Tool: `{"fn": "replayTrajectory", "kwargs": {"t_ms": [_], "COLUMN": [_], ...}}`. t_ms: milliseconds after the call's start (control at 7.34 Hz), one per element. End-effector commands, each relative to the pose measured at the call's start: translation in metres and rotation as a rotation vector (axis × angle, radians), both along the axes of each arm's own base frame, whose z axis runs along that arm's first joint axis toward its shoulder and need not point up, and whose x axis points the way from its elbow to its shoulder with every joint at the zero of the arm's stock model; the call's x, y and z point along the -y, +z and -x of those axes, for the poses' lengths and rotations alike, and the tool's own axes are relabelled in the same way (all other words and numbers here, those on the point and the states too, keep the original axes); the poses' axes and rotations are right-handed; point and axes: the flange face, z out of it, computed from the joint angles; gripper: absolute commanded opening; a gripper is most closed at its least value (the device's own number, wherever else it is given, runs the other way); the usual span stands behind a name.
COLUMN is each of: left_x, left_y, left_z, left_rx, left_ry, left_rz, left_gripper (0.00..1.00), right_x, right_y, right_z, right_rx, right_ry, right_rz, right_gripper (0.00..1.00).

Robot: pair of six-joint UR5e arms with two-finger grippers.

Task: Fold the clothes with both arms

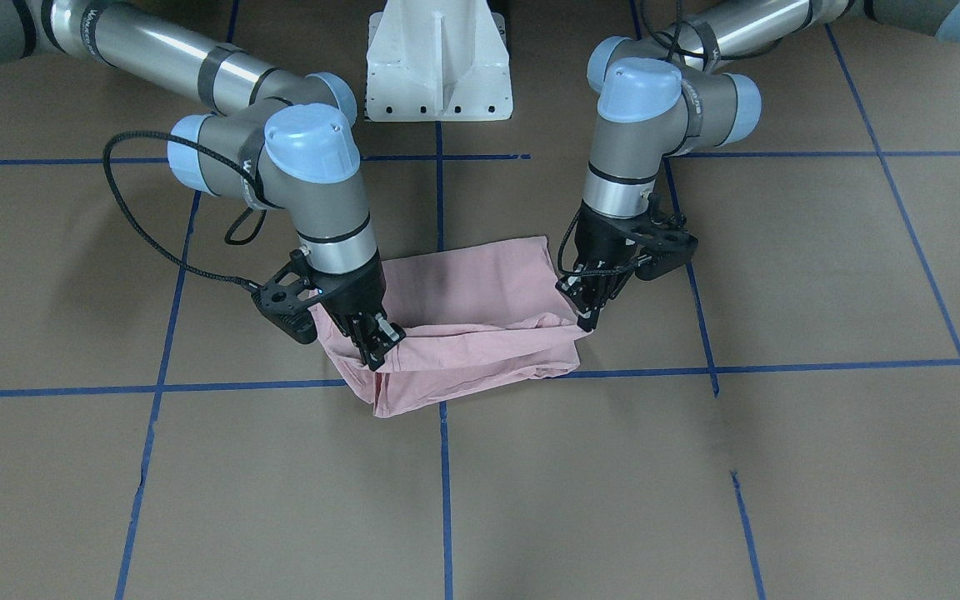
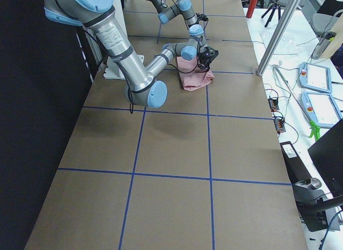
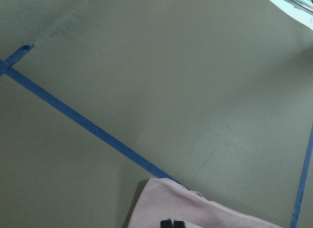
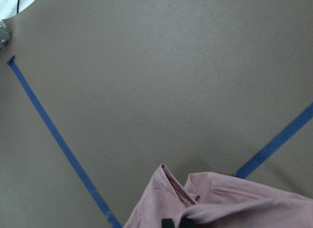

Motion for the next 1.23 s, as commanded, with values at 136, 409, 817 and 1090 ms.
{"fn": "replayTrajectory", "kwargs": {"t_ms": [136,409,817,1090], "left_x": [0.098,0.116,0.098,0.105], "left_y": [0.061,0.057,0.099,0.159], "left_z": [0.005,0.043,0.190,0.312], "left_rx": [0.059,0.034,0.059,0.150], "left_ry": [-0.002,0.063,0.234,0.431], "left_rz": [-0.147,-0.161,-0.280,-0.407], "left_gripper": [0.58,0.58,0.58,0.59], "right_x": [0.109,0.144,0.160,0.136], "right_y": [0.029,0.047,0.132,0.241], "right_z": [-0.023,-0.092,-0.233,-0.345], "right_rx": [0.028,0.034,-0.001,-0.126], "right_ry": [-0.071,-0.130,-0.259,-0.413], "right_rz": [-0.036,-0.061,-0.164,-0.292], "right_gripper": [1.00,1.00,1.00,1.00]}}
